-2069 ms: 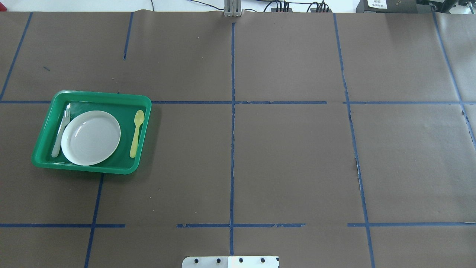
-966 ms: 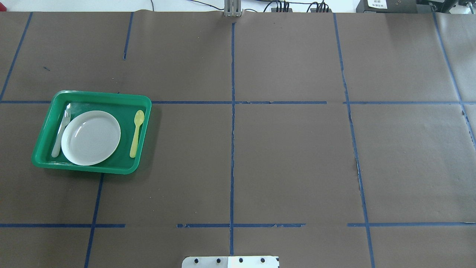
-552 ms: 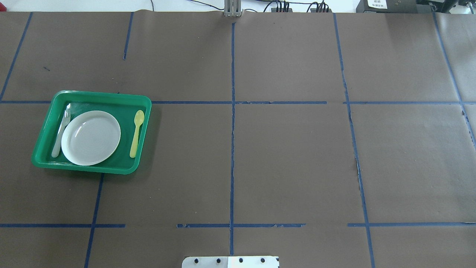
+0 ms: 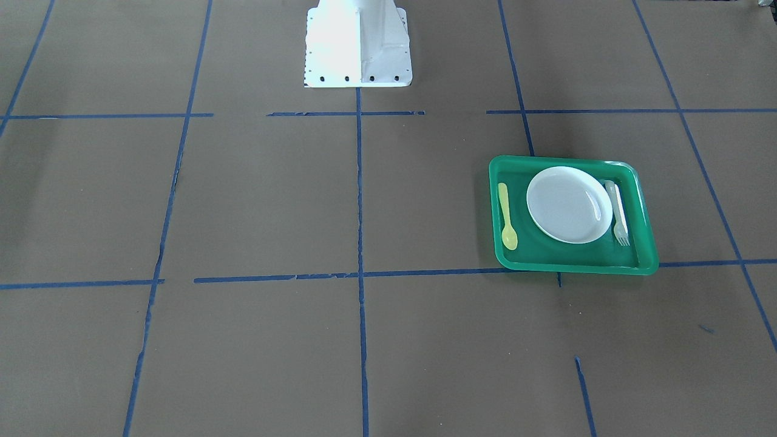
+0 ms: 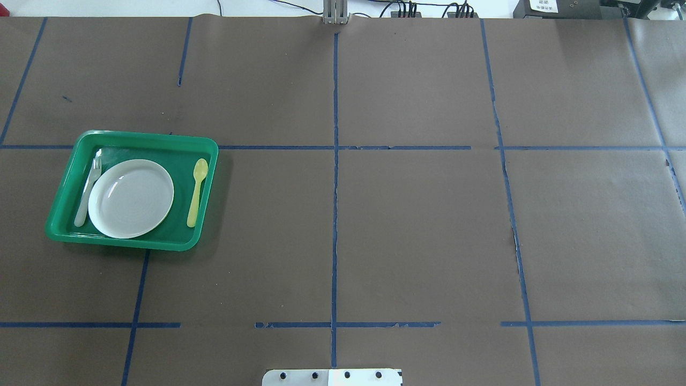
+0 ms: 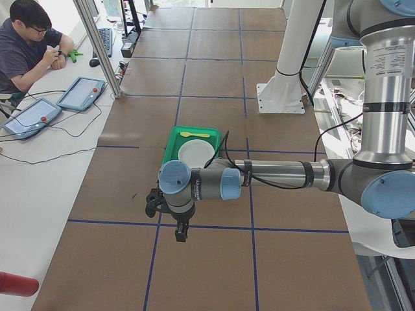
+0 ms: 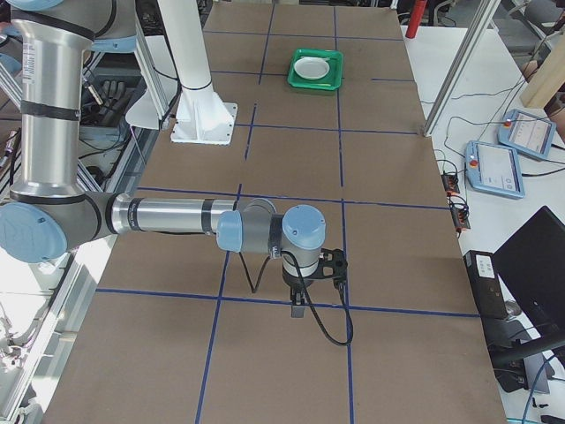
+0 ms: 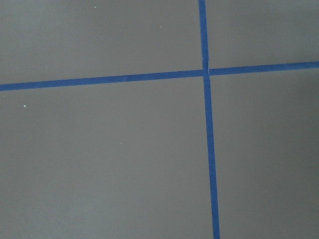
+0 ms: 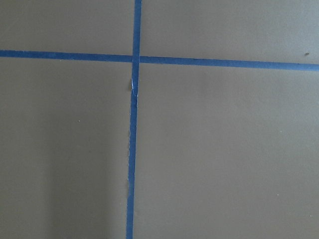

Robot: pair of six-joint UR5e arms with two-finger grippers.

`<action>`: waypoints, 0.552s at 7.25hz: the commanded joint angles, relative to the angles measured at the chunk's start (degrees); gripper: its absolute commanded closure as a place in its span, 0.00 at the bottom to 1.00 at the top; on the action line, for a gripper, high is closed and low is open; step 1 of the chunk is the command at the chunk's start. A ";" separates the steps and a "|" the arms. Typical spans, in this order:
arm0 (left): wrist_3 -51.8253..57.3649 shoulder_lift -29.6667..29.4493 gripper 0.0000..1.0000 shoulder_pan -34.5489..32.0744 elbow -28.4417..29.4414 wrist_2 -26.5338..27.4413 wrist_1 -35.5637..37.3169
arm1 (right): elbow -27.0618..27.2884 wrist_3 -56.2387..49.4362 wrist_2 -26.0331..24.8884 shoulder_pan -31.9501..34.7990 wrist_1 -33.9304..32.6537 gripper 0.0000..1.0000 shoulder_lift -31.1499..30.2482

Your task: Place fork

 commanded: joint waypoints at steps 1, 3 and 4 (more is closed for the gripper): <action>0.00 0.03 0.00 -0.10 -0.31 -0.09 0.00 | 0.00 0.00 0.00 0.00 0.00 0.00 0.00; 0.00 0.03 0.00 -0.19 -0.31 -0.09 0.00 | 0.00 0.09 0.00 0.00 0.00 0.00 0.00; 0.00 -0.06 0.00 -0.45 -0.40 -0.09 0.00 | 0.00 0.00 0.00 0.00 0.00 0.00 0.00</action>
